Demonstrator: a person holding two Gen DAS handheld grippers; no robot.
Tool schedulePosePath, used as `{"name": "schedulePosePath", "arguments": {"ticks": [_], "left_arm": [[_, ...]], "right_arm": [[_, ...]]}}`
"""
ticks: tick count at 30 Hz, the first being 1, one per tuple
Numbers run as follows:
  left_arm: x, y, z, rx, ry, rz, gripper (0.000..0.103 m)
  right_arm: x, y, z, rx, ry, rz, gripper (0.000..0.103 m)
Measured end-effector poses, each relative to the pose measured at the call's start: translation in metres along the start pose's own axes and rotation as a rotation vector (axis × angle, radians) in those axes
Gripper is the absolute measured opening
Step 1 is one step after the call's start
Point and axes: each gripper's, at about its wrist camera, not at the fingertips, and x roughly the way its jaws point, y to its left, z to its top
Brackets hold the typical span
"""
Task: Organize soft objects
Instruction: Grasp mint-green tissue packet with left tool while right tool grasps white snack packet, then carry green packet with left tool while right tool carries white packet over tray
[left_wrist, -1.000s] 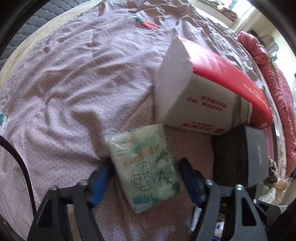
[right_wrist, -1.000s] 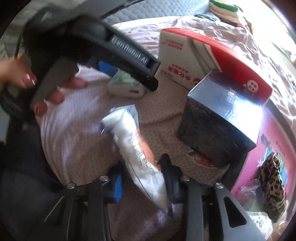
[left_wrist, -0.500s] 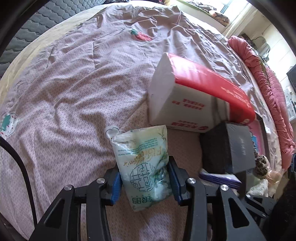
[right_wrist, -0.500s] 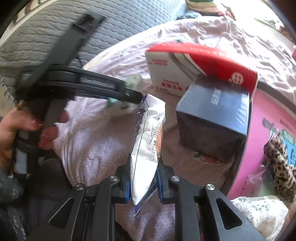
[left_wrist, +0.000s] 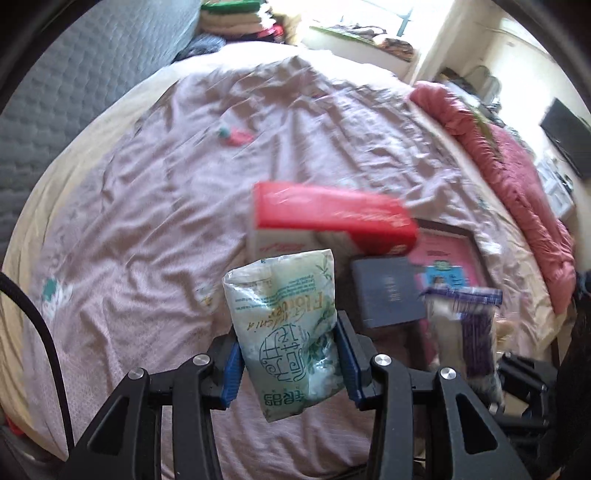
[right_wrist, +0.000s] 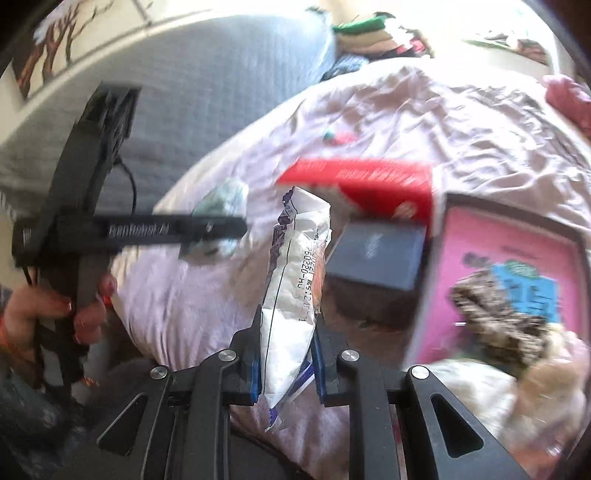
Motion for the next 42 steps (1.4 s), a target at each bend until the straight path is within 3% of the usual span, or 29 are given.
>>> {"name": "schedulePosePath", "arguments": {"ticks": [10, 21, 42], "left_arm": [[-0.035, -0.086, 0.009, 0.146, -0.062, -0.092, 0.045], [-0.037, -0.165, -0.001, 0.291, -0.066, -0.14, 0.045], [-0.012, -0.207, -0.016, 0.348, -0.021, -0.148, 0.045]], "right_arm": [[-0.092, -0.039, -0.001, 0.145, -0.126, -0.119, 0.021], [-0.15, -0.084, -0.02, 0.227, -0.204, -0.211, 0.021], [-0.165, -0.113, -0.042, 0.272, -0.207, -0.265, 0.022]]}}
